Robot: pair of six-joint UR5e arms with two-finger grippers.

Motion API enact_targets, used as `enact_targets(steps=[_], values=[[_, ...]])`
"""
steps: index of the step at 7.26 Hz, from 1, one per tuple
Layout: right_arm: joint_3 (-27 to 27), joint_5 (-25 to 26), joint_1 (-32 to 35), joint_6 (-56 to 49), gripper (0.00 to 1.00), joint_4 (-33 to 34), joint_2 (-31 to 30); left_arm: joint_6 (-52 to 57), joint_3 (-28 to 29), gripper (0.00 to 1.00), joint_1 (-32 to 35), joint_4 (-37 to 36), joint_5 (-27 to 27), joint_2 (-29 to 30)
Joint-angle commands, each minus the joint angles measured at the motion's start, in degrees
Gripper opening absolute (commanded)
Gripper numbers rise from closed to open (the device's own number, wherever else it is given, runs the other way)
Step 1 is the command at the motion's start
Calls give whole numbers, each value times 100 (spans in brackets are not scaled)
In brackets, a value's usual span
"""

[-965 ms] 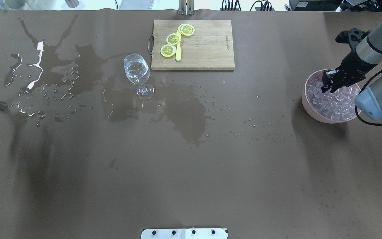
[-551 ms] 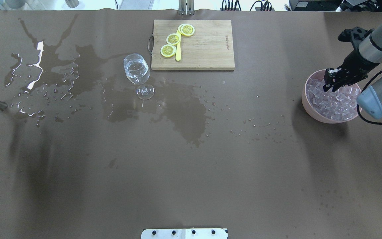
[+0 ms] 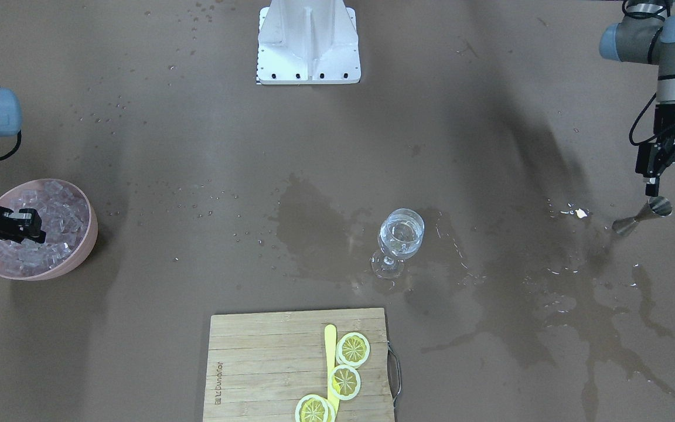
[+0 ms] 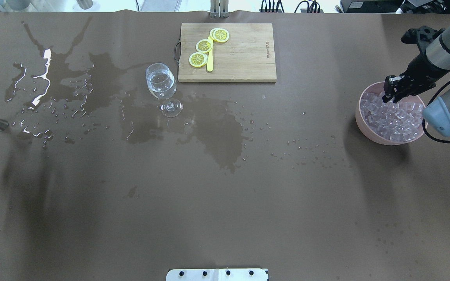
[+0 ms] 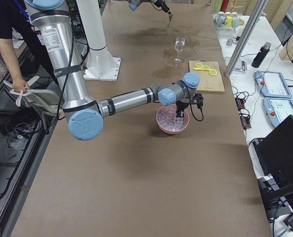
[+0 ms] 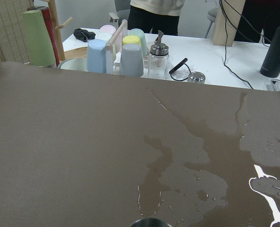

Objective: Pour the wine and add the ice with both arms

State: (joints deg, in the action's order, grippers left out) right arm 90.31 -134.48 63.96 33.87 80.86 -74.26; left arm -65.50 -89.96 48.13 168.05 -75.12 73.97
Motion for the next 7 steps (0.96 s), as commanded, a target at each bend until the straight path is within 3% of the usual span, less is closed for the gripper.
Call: enact_targets(steps=[1, 7], values=[[66, 54, 116, -12, 7, 0, 17, -50, 32, 96, -171, 88, 215, 4], [479, 299, 188, -12, 5, 97, 192, -147, 321, 96, -401, 26, 507, 179]])
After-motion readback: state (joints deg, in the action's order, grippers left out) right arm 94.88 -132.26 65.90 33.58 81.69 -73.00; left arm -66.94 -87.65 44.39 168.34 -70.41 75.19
